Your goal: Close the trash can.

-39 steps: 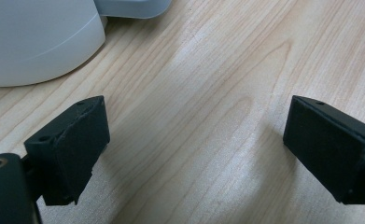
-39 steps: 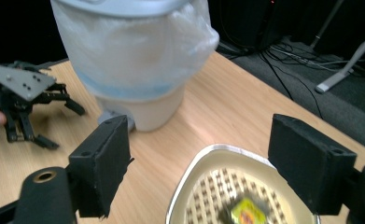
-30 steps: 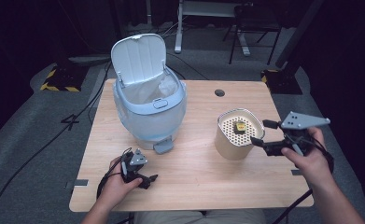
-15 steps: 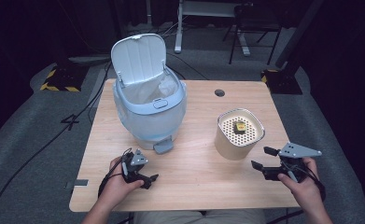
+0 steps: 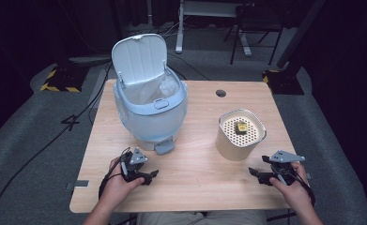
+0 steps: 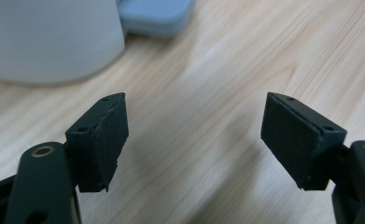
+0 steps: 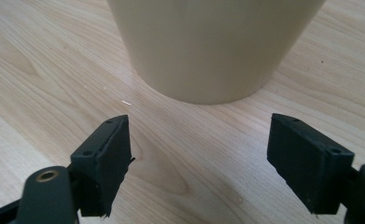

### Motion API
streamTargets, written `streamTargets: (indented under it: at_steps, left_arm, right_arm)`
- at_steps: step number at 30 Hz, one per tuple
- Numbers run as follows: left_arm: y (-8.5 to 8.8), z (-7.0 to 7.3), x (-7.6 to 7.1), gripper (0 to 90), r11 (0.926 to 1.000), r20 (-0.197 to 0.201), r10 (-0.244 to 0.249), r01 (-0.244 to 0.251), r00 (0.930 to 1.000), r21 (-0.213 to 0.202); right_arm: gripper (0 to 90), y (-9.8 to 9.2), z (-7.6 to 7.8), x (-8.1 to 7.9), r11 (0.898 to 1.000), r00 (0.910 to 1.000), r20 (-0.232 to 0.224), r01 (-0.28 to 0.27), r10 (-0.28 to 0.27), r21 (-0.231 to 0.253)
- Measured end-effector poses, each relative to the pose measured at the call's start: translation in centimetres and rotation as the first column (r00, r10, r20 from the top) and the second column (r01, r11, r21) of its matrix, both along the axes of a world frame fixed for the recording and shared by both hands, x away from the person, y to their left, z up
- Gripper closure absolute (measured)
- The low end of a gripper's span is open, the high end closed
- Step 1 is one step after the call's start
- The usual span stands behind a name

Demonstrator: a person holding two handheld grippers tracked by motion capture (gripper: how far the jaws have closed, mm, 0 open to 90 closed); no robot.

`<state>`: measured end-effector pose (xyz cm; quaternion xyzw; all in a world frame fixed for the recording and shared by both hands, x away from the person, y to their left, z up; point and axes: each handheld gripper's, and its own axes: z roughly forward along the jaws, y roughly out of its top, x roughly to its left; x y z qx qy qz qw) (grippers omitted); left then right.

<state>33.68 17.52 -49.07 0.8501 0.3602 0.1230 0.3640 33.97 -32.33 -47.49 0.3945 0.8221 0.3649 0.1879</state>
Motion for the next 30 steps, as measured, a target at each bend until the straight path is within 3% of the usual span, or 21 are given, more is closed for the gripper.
streamTargets:
  at_steps: [4,6,12,19,23,27,30]
  left_arm:
    - [0.3,2.0,-0.3,23.9,0.9989,0.036,0.003,-0.001,0.9993,-0.047]
    - [0.5,3.5,-0.7,23.9,0.9958,0.057,0.001,0.004,0.9983,-0.092]
    - [1.2,6.8,-1.2,24.8,0.9879,0.115,-0.014,0.031,0.9933,-0.152]
    - [2.1,9.8,-1.2,25.1,0.9805,0.147,-0.074,0.098,0.9865,-0.170]
    - [3.0,11.5,-1.0,25.1,0.9777,0.158,-0.082,0.111,0.9841,-0.179]
    - [4.4,14.0,-0.8,24.8,0.9743,0.195,-0.095,0.131,0.9762,-0.183]
    - [5.1,15.3,-0.4,21.2,0.9660,0.230,-0.137,0.182,0.9635,-0.184]
  right_arm:
    - [21.5,-0.2,-0.7,0.2,1.000,0.9996,0.007,0.027,-0.027,-0.007]
    - [21.3,-0.2,-1.0,0.3,0.999,0.9993,0.000,0.037,-0.037,-0.005]
    - [20.8,-0.4,-1.6,0.6,0.998,0.9985,0.009,0.054,-0.054,-0.016]
    - [19.5,-0.8,-2.3,1.0,0.996,0.9971,-0.015,0.073,-0.074,-0.055]
    - [15.3,-1.1,-2.7,1.1,0.996,0.9959,-0.018,0.089,-0.089,-0.026]
    - [14.5,-1.2,-2.9,1.1,0.995,0.9944,-0.024,0.103,-0.103,-0.004]
    - [14.4,-1.2,-2.9,1.1,0.994,0.9941,-0.027,0.106,-0.106,-0.002]
